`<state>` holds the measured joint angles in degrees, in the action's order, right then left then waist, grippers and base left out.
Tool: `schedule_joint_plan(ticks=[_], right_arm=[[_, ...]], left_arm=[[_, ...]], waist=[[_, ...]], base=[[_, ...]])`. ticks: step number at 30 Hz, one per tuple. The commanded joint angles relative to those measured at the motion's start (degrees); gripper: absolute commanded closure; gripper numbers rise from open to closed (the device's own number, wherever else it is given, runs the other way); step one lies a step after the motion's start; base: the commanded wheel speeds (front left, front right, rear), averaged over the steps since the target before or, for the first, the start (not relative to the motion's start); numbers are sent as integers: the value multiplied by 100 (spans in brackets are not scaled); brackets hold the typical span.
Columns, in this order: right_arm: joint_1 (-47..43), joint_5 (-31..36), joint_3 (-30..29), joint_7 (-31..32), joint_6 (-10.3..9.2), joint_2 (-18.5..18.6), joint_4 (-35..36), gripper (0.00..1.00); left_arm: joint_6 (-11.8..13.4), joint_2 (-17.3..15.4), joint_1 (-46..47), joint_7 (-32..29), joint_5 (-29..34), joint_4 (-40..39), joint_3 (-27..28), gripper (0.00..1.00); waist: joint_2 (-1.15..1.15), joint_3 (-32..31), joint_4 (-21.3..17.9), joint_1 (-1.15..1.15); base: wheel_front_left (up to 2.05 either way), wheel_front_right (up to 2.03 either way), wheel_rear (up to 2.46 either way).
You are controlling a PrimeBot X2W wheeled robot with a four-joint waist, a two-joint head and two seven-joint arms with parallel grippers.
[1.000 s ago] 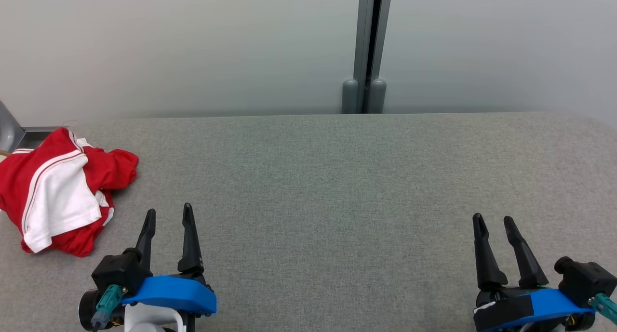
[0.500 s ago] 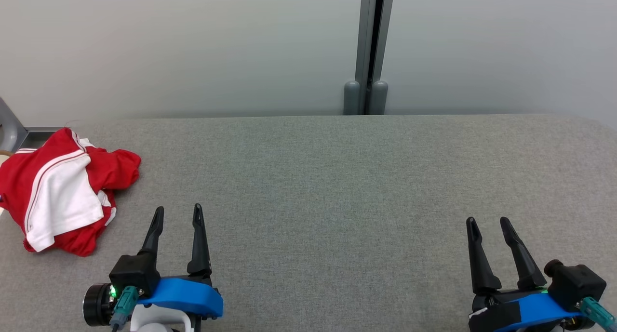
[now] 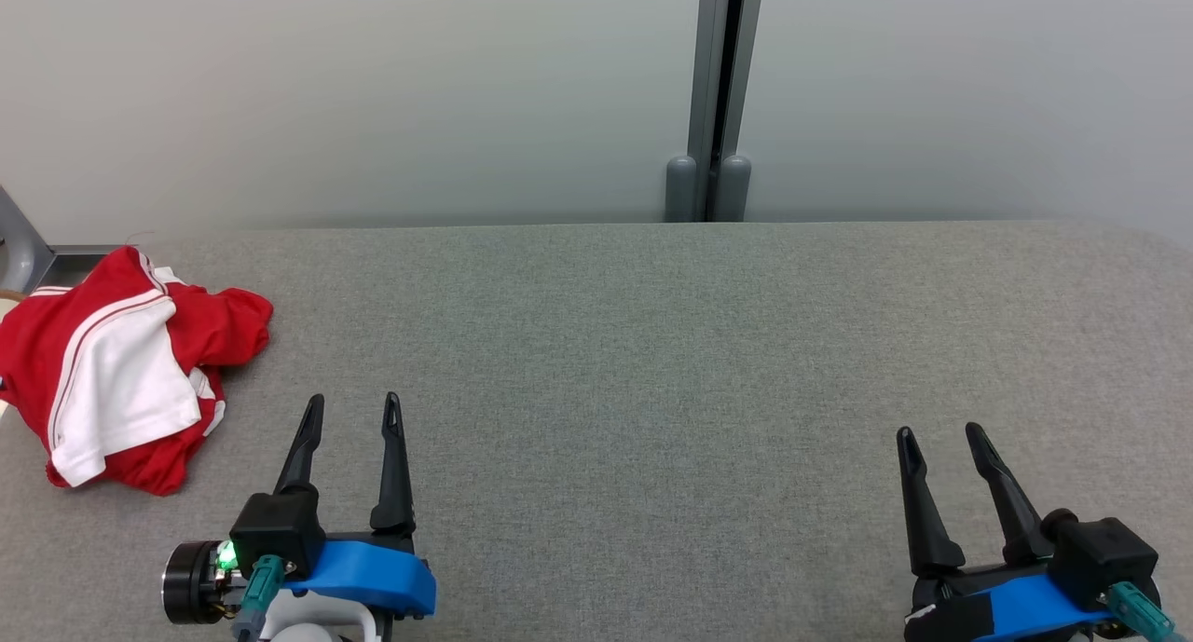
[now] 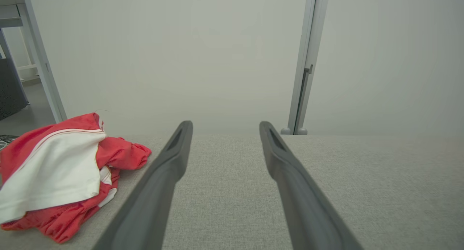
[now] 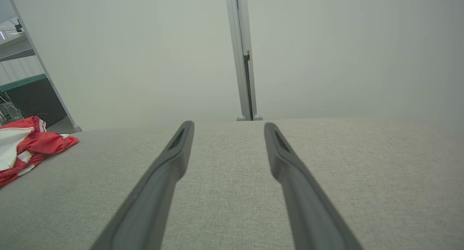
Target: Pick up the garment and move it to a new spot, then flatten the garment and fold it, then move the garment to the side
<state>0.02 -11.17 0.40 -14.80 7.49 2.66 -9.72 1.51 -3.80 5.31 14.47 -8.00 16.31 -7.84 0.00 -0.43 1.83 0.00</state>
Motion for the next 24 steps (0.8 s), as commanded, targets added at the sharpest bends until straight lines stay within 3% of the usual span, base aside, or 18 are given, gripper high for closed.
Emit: schedule_joint_plan(ticks=[1,24], right_arm=[[-47,101,-13,-51,0,38,1,0],[-54,39,-200,72,0,36,-79,0]], left_arm=[[42,-26,35,9,77,-13,4,0],[127,-97,-142,-361,-263,-437,23,0]], waist=[[0,-3,-1,0],[0,8,35,0]], base=[[0,0,0],[0,0,0]])
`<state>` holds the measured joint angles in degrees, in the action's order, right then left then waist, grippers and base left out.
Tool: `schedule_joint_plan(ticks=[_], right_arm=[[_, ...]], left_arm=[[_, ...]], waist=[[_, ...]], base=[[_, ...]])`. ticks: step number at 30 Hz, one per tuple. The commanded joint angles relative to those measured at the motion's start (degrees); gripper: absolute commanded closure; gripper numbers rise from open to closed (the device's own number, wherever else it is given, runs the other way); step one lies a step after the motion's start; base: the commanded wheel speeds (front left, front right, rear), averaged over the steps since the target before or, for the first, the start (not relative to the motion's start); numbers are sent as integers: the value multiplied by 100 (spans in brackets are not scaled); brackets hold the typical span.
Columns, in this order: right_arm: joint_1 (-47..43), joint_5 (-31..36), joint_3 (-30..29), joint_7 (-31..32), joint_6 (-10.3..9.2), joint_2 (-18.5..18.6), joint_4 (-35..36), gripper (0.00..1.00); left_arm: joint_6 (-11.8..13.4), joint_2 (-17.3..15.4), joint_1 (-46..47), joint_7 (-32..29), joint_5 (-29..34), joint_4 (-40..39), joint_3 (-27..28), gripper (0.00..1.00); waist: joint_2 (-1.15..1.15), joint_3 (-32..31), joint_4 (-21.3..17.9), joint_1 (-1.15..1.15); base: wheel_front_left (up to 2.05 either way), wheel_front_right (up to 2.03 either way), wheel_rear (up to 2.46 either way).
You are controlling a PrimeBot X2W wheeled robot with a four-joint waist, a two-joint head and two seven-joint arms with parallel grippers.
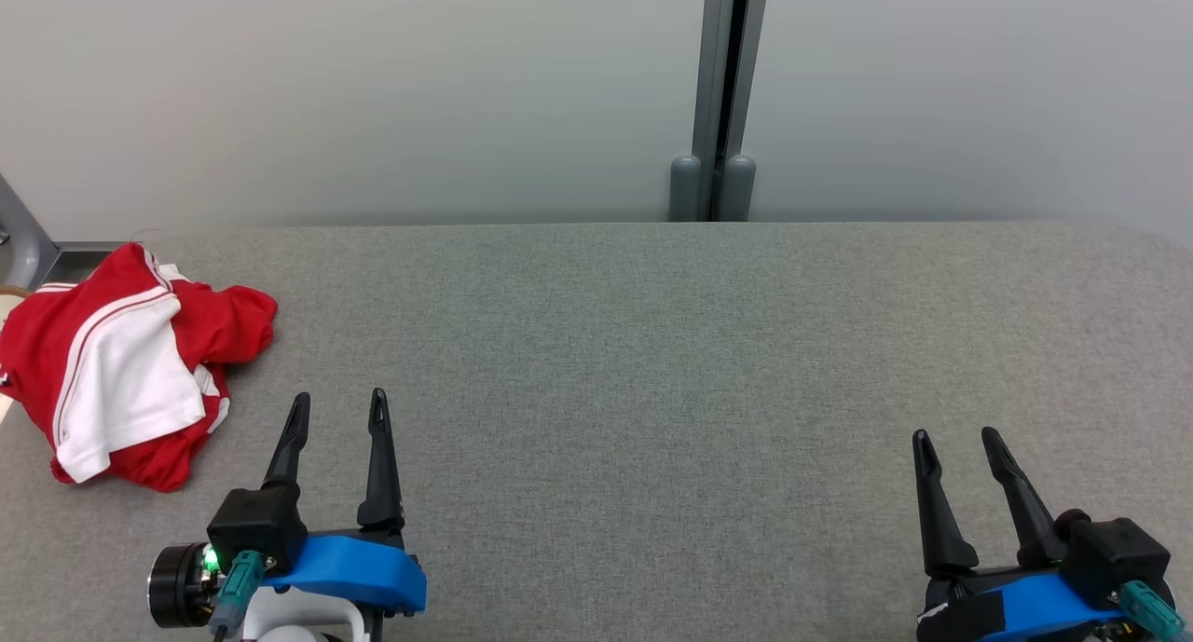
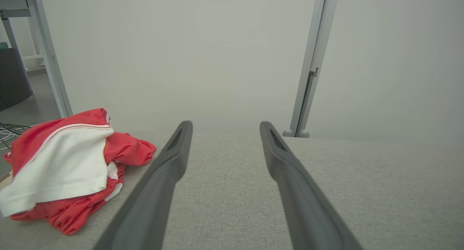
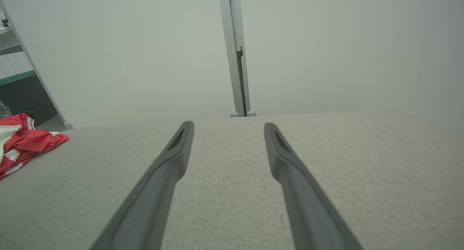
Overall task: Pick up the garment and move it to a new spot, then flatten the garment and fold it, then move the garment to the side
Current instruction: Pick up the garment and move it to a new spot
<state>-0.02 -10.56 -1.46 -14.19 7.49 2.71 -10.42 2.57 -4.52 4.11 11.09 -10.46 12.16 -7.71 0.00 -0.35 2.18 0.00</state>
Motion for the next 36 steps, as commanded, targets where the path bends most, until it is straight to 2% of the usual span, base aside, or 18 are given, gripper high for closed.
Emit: schedule_joint_plan(ticks=[1,13,36], right_arm=[[-51,-22,-14,12,0,32,-11,0],[-99,-72,62,-3,0,31,-45,0],[-52,-97,84,-63,0,31,-174,0]], left_arm=[[33,-30,-25,-26,-21,-31,11,0],[107,-124,-52,-38,-52,-95,15,0],[233,-285,-53,90,-104,-159,36,0]], waist=[[0,-2,7,0],[0,0,345,0],[0,113,1764,0]], base=[[0,0,0],[0,0,0],[0,0,0]])
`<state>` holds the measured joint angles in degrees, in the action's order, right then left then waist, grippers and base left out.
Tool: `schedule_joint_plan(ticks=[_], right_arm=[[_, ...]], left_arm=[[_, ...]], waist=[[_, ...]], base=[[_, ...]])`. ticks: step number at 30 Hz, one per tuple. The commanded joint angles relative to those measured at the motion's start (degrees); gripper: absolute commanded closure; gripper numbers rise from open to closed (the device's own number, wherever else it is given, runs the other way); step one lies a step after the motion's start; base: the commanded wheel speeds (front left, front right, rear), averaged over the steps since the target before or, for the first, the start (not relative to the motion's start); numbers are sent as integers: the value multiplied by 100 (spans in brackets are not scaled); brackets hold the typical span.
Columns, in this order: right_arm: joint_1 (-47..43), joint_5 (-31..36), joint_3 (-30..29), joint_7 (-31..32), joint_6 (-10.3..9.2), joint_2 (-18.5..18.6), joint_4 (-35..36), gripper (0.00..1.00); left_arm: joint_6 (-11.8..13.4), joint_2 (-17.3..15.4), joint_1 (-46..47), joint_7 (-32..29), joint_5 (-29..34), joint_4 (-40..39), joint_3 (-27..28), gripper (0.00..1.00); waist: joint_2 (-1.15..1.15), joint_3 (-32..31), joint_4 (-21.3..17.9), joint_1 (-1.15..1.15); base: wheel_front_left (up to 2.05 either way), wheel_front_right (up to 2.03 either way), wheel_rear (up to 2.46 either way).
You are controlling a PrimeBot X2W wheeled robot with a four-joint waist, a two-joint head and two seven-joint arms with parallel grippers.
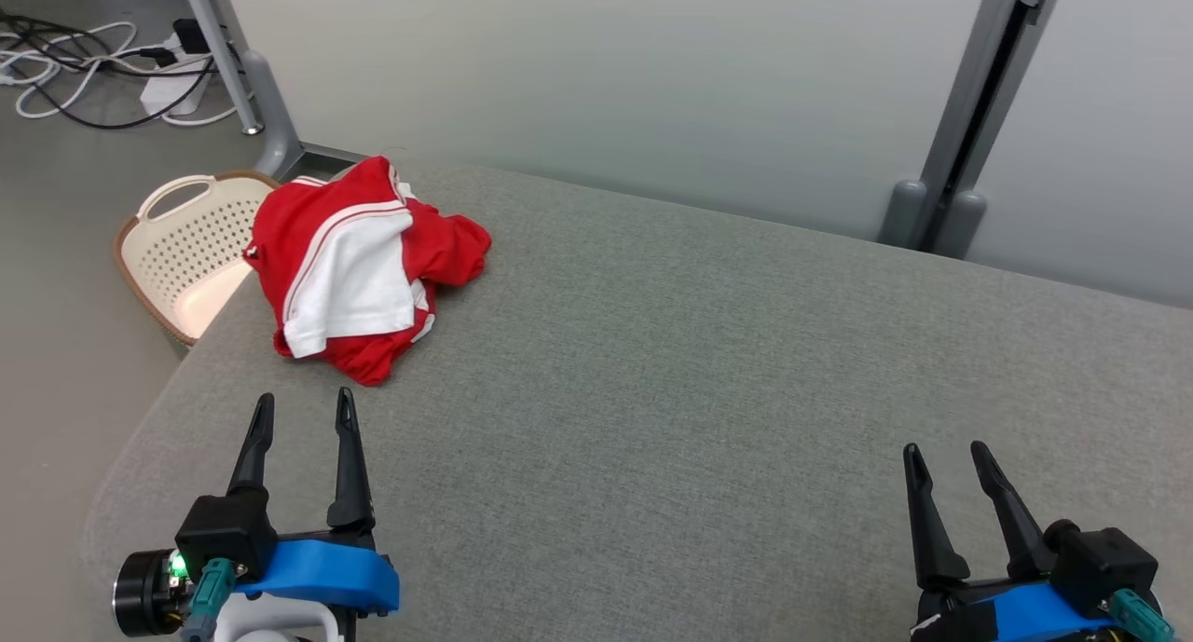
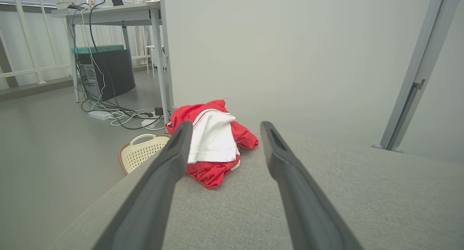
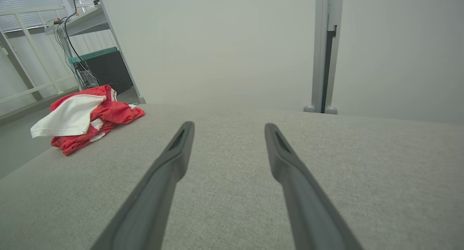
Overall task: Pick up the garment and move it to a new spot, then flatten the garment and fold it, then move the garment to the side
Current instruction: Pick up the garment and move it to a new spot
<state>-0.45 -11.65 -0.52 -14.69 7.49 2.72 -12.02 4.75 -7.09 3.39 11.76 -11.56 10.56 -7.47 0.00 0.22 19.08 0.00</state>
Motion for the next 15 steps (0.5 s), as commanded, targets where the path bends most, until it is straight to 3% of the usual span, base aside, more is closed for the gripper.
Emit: schedule_joint_plan(ticks=[1,15], right_arm=[[-7,14,-12,-14,0,30,-24,0],[38,-31,33,-39,0,30,-97,0]], left_arm=[[20,-37,22,19,5,7,7,0],[59,-135,-49,-7,-86,-33,22,0]], waist=[[0,57,138,0],[0,51,907,0]], base=[[0,0,0],[0,0,0]])
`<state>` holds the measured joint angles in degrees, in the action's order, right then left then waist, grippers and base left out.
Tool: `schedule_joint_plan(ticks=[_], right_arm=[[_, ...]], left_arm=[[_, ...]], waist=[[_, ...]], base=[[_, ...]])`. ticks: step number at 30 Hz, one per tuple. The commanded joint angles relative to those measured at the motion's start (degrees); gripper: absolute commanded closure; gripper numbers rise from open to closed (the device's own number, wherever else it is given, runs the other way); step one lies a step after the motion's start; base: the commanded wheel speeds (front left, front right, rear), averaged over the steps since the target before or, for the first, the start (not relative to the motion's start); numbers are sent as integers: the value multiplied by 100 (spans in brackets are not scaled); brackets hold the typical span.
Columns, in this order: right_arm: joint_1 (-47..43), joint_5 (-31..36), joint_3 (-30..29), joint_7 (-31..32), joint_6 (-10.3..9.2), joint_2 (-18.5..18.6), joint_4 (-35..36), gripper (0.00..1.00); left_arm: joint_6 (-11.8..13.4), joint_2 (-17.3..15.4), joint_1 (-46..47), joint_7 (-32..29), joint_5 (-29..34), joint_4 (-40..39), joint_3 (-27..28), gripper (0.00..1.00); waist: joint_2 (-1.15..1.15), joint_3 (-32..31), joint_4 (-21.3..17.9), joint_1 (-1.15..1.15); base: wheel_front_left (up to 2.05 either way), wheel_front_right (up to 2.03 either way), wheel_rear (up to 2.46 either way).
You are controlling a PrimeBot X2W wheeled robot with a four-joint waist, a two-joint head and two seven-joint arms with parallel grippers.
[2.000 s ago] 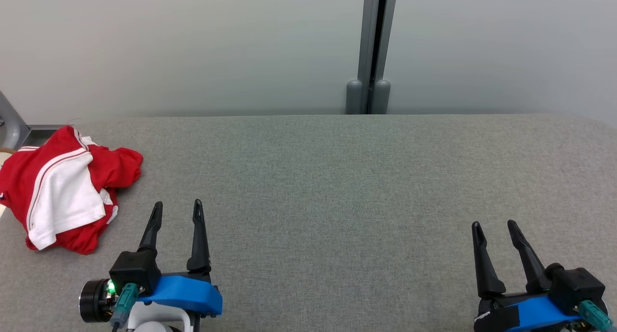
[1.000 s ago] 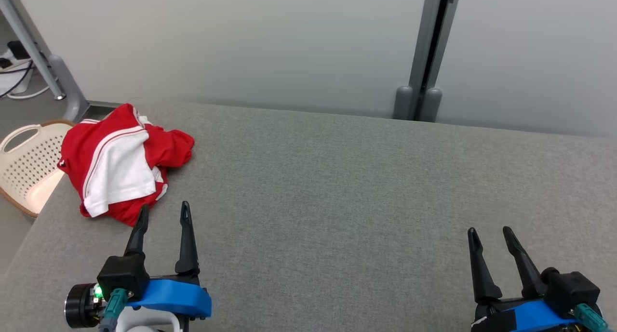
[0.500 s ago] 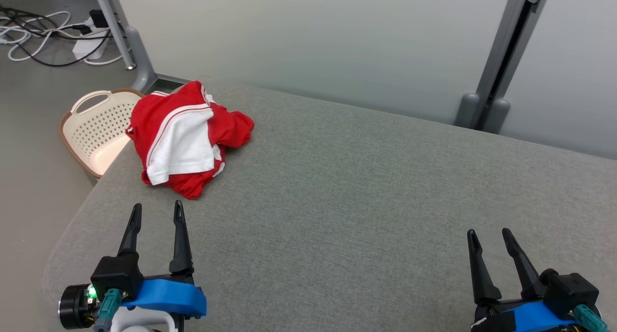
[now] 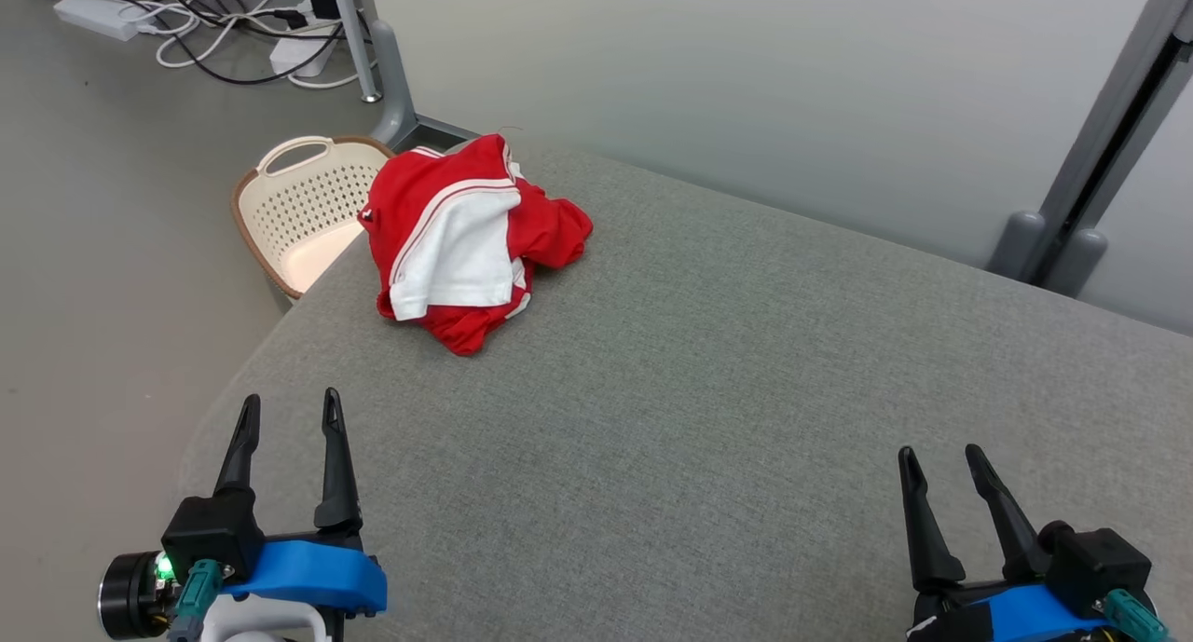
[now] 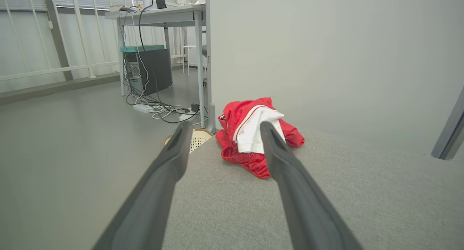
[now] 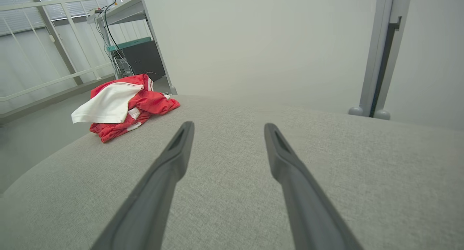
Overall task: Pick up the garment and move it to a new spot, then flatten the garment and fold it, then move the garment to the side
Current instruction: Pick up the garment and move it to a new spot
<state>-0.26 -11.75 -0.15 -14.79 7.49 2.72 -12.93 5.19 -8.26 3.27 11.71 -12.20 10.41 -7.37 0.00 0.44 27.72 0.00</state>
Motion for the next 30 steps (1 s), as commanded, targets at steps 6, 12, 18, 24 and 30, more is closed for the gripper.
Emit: schedule_joint_plan(ticks=[6,12,18,24,30], right_arm=[[39,-36,19,-36,0,30,-47,0],[77,-33,63,-41,0,30,-80,0],[97,29,93,-41,0,30,-67,0],[215,261,58,77,0,31,116,0],[412,704,-55,369,0,40,628,0]], left_arm=[[39,-59,-58,-13,-33,-33,21,0],[84,-116,-107,-21,-80,-96,52,0],[61,-142,-24,-10,-154,-118,61,0],[-91,-291,622,14,-274,-20,181,0],[-192,-528,1691,65,-455,294,466,0]], waist=[[0,31,191,0],[0,31,194,0],[0,64,18,0],[0,356,-319,0],[0,1013,-809,0]], base=[[0,0,0],[0,0,0],[0,0,0],[0,0,0],[0,0,0]])
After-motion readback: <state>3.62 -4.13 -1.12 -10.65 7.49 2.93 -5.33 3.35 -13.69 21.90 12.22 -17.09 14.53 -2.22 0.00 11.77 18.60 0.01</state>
